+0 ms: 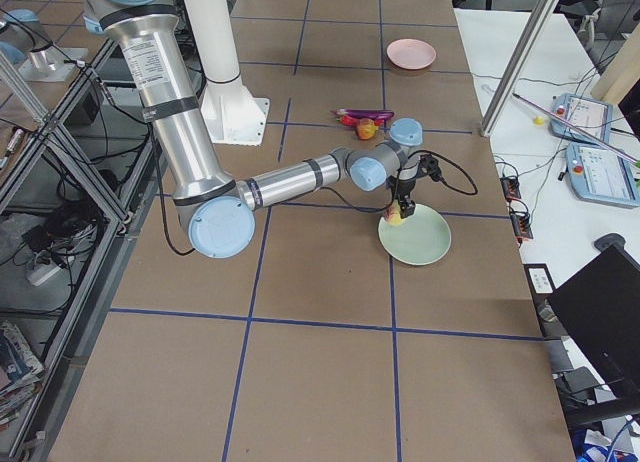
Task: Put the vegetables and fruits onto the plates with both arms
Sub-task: 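Carry the apple with the right gripper onto the green plate and release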
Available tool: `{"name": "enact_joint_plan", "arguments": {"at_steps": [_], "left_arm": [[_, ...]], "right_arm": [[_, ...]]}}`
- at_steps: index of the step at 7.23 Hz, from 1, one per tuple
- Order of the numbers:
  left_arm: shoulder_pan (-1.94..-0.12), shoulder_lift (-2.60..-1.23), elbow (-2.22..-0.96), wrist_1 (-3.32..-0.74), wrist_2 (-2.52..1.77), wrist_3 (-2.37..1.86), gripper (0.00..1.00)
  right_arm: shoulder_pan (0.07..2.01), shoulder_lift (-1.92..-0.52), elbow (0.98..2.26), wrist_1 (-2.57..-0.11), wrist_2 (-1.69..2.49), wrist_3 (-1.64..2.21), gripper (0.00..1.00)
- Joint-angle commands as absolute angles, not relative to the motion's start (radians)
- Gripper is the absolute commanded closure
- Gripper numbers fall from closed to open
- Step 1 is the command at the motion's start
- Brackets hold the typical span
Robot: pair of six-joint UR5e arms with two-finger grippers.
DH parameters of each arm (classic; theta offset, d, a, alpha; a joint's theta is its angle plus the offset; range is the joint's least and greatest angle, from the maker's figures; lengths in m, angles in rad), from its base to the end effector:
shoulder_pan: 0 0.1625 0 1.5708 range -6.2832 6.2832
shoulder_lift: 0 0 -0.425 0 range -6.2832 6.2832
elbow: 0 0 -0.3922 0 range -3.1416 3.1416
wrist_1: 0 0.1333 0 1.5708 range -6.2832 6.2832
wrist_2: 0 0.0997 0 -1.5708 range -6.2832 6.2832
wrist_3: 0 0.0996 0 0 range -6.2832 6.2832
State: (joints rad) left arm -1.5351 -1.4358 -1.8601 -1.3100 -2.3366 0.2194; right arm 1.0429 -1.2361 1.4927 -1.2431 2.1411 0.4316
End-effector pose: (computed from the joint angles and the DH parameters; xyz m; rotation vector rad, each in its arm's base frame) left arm -0.0492 -0.4239 0.6053 -0.0307 0.7725 0.2015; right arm -0.2579 -0.6002 0.4793 0.2489 -0.7548 -0.2577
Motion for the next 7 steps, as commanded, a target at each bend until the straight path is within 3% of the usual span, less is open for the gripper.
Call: {"name": "enact_joint_plan", "arguments": {"at_steps": [1,2,4,7], "left_arm": [[-1.534,-1.436,-1.861,-1.31,-2.338,0.219,0.0],[-1.535,-1.436,-1.861,-1.31,-2.338,0.219,0.0],[-1.536,-1.436,-1.862,-1.31,-2.339,0.219,0.0],[-1.534,-1.436,-1.862,-1.31,-2.339,0.219,0.0]], "right_arm": [[1.054,-1.235,1.457,-1.224,2.148,0.423,0.24],[1.054,-1.233,1.456,-1.224,2.149,0.432,0.0],[1.054,-1.213,1.477,-1.227,2.199,0.451,0.0],[0.939,-1.085,1.539,-1.233,2.188,0.832,0.0]]}}
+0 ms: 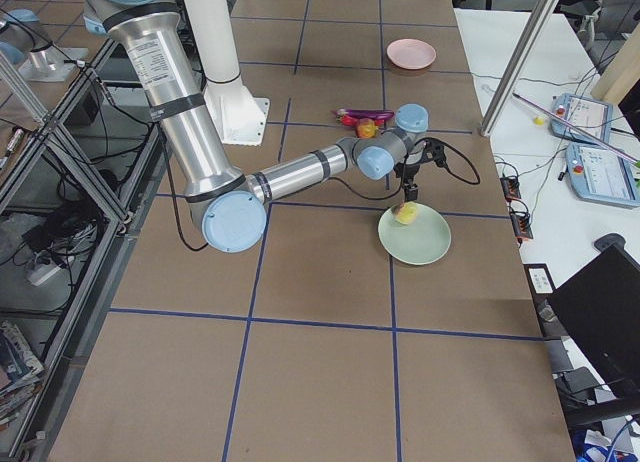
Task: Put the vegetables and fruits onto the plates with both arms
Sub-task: 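Move the right gripper back to the pomegranate and grasp it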
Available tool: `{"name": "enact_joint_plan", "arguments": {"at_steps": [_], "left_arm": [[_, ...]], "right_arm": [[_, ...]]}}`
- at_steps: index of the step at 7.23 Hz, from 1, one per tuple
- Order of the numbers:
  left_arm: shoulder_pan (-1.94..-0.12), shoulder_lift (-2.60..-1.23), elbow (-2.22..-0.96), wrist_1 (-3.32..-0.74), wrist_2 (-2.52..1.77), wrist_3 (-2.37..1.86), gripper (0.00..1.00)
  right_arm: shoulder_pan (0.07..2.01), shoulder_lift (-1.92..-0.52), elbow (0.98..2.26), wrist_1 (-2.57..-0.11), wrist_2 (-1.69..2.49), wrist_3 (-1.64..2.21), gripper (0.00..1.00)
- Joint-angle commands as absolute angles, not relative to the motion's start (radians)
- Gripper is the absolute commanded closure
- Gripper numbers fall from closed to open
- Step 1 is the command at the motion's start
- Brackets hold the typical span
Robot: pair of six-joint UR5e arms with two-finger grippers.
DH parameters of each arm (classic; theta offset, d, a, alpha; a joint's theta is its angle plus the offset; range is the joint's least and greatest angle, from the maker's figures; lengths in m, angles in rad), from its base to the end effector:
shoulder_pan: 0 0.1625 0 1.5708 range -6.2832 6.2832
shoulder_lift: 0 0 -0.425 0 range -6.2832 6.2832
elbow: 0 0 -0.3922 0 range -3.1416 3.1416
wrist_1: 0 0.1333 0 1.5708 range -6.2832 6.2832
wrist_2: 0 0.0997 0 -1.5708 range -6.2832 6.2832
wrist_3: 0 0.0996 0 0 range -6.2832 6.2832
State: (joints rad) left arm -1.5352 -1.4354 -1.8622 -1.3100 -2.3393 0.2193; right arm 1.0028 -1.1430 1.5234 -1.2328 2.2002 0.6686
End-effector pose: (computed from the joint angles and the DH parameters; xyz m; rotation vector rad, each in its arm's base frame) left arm -0.0490 -0.4237 0.6043 -0.0288 0.7750 0.2018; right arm -0.2967 -0.6037 0.3986 0.2165 -0.8913 -0.1325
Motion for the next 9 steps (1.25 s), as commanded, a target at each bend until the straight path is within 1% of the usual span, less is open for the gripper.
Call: {"name": "enact_joint_plan", "arguments": {"at_steps": [1,2,4,5,9], "left_arm": [[-1.535,-1.436,-1.862,-1.31,-2.339,0.219,0.0],[-1.534,-1.436,-1.862,-1.312,-2.339,0.219,0.0],[-1.534,-1.436,-1.862,-1.312,-2.339,0.219,0.0],[-1.534,-1.436,-1.861,-1.312,-2.338,0.219,0.0],[-1.534,-1.436,-1.861,-1.308,-2.338,0.219,0.0]], "right_arm": [[0.843,-1.015,1.536,-1.235,2.105,0.98,0.0],[0.731,-0.947,1.528,-1.241,1.982,1.112,0.0],[0.605,-0.789,1.52,-1.448,1.816,1.207,0.0],[0.577,-0.767,1.507,-1.469,1.775,1.213,0.0],[0.548,-0.768,1.45,-1.465,1.758,1.203,0.0]]}}
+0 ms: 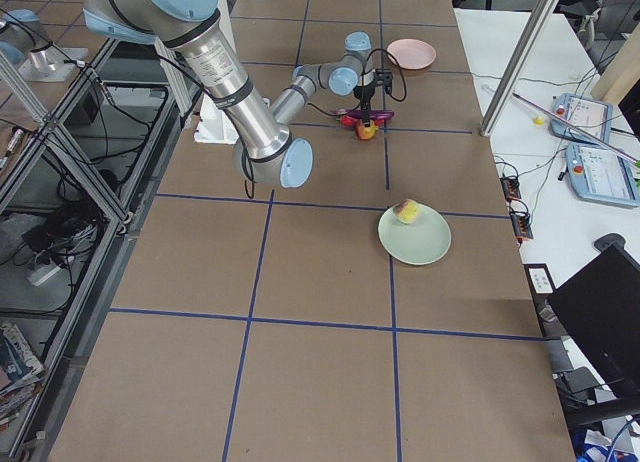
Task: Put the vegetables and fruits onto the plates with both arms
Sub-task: 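Move the right gripper back to the pomegranate and grasp it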
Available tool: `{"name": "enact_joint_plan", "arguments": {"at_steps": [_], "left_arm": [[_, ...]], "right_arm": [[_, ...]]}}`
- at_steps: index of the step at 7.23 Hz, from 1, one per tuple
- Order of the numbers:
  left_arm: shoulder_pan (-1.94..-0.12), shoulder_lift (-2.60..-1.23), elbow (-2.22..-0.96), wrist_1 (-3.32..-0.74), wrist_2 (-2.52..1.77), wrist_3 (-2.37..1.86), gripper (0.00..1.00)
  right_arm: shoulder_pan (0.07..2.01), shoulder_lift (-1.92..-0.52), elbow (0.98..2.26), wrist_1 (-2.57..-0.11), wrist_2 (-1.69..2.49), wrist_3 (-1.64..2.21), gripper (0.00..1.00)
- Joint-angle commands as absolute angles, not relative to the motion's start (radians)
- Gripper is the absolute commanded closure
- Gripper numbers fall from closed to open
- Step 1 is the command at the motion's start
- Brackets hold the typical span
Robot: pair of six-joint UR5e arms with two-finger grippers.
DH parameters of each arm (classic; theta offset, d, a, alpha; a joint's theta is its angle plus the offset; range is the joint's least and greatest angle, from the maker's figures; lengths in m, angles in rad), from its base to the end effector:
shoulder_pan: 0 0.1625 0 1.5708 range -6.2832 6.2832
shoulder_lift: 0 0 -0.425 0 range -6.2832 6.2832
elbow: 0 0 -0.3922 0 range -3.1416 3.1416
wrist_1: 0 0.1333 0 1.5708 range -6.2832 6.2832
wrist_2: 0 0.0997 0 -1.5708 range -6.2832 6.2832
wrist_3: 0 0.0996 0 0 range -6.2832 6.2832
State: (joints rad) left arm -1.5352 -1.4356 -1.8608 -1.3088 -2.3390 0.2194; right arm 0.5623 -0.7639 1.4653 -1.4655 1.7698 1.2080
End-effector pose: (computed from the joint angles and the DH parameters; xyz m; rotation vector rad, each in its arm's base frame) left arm -0.0490 -0.4237 0.6050 -0.0311 0.7749 0.2010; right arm -0.5706 -0.4938 0.1990 0.1905 -0.8036 0.1078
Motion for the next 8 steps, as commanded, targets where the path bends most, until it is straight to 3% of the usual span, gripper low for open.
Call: {"name": "enact_joint_plan", "arguments": {"at_steps": [1,4,5,6,7,8], "left_arm": [[-1.535,-1.436,-1.861,-1.31,-2.338,0.219,0.0],[-1.534,-1.436,-1.861,-1.31,-2.338,0.219,0.0],[-1.534,-1.436,-1.861,-1.31,-2.339,0.219,0.0],[-1.534,-1.436,-1.861,-1.309,-2.339,0.219,0.0],[-1.534,-1.436,-1.861,-1.308,-2.338,0.219,0.0],[-1.534,-1.436,-1.861,-1.308,-2.338,0.219,0.0]], "right_arm": [[0.54,-0.761,1.421,-1.462,1.74,1.203,0.0],[0.534,-0.758,1.401,-1.459,1.735,1.204,0.03],[0.534,-0.744,1.401,-1.459,1.735,1.212,0.51],[0.534,-0.738,1.401,-1.457,1.735,1.216,0.92],[0.534,-0.729,1.41,-1.451,1.736,1.219,0.99],[0.541,-0.726,1.439,-1.453,1.744,1.215,1.0]]}}
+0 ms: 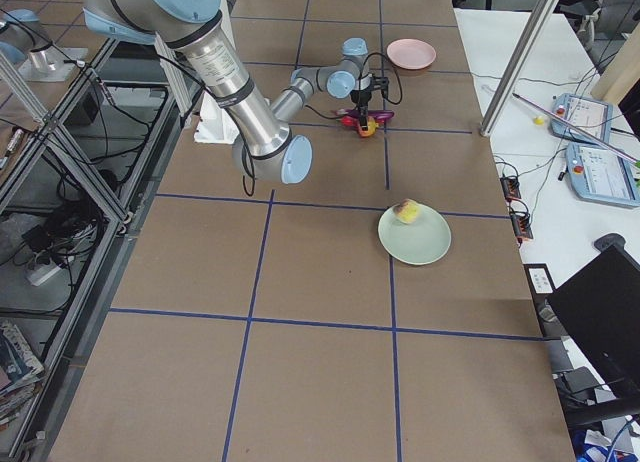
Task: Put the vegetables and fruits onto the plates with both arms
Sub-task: 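Carry the pomegranate with the right gripper onto the green plate and release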
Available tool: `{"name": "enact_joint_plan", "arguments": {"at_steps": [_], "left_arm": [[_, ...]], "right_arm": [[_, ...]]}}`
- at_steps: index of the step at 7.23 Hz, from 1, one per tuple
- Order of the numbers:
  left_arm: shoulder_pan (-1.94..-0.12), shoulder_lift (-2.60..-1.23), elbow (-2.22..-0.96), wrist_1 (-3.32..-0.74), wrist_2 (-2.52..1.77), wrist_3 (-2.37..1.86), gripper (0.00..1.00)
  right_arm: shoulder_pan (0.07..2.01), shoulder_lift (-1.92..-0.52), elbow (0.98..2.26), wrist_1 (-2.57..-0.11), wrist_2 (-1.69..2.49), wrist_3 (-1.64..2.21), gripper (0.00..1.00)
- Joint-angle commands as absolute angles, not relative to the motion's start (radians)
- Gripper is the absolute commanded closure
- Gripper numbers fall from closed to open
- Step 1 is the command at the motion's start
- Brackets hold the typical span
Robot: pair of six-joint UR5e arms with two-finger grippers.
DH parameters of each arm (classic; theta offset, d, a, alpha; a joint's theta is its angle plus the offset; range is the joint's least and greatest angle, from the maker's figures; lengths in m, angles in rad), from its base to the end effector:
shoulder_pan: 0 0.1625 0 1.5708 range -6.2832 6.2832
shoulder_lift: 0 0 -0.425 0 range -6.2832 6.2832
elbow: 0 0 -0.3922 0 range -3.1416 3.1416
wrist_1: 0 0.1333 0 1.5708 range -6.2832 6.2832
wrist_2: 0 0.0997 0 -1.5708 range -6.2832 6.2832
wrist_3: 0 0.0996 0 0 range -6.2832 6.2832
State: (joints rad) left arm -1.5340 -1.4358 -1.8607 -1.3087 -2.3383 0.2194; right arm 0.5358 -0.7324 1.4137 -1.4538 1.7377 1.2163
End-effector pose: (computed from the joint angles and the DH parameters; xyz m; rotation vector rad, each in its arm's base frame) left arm -0.0486 -0.4238 0.6051 -0.0316 0.7742 0.2022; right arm -0.5944 -0.4887 0.1968 0.2004 -0.7870 0.1046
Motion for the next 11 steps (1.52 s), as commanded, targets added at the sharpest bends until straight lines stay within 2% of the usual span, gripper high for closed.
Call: {"name": "enact_joint_plan", "arguments": {"at_steps": [1,3,7,9,11], "left_arm": [[-1.534,-1.436,-1.859,-1.308,-2.338,0.219,0.0],[-1.534,-1.434,-1.859,-1.307,-2.338,0.219,0.0],[-1.534,-1.436,-1.861,-1.305,-2.341,0.219,0.0],[-1.535,-1.434,-1.861,-1.307,-2.341,0.219,0.0],[-1.534,-1.434,-1.862,-1.307,-2.341,0.219,0.0]], "right_arm": [[0.578,-0.735,1.475,-1.46,1.761,1.204,1.0],[0.725,-0.761,1.505,-1.525,1.908,1.072,1.0],[1.118,-1.038,1.503,-1.509,2.218,0.339,1.0],[1.195,-1.101,1.448,-1.505,2.288,0.148,1.0],[1.193,-1.15,1.348,-1.351,2.289,0.138,0.99]]}}
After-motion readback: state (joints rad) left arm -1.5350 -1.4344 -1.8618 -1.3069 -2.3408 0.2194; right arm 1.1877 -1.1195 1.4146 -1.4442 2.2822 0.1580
